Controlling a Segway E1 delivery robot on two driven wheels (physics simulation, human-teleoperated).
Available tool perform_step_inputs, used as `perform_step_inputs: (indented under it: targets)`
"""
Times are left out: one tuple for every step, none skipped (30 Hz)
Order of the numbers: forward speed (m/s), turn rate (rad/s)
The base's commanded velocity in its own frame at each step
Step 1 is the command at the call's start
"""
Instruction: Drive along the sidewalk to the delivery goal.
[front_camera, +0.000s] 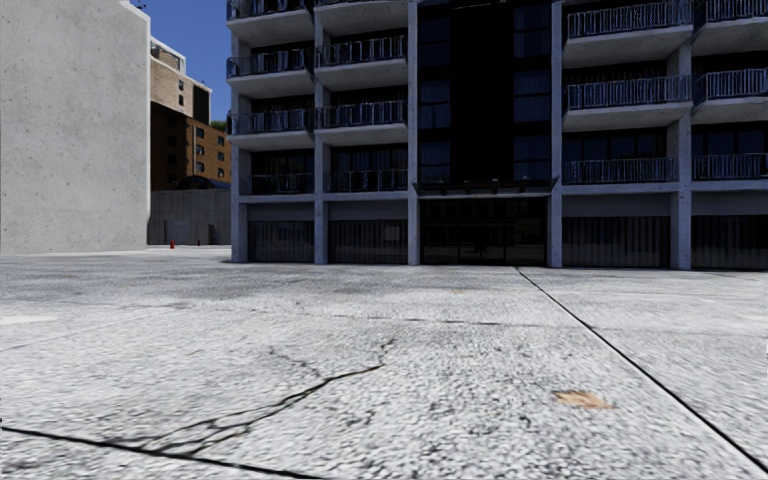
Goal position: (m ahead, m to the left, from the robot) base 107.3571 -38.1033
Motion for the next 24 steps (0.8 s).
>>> perform_step_inputs:
  targets:
    - [1.14, -0.37]
    - [1.14, -0.37]
    - [1.14, -0.37]
    - [1.14, -0.37]
    - [1.14, -0.37]
    - [1.14, -0.37]
    - [1.14, -0.37]
    - [1.14, -0.37]
    - [1.14, -0.37]
    - [1.14, -0.37]
    - [1.14, -0.37]
    - [1.14, -0.37]
    - [1.14, -0.37]
    - [1.14, -0.37]
    - [1.14, -0.37]
    - [1.14, -0.37]
    - [1.14, -0.38]
    - [1.14, -0.38]
    - [1.14, -0.38]
    - [1.14, -0.38]
    - [1.14, -0.38]
    - [1.15, -0.38]
    - [1.16, -0.38]
    - [1.16, -0.38]
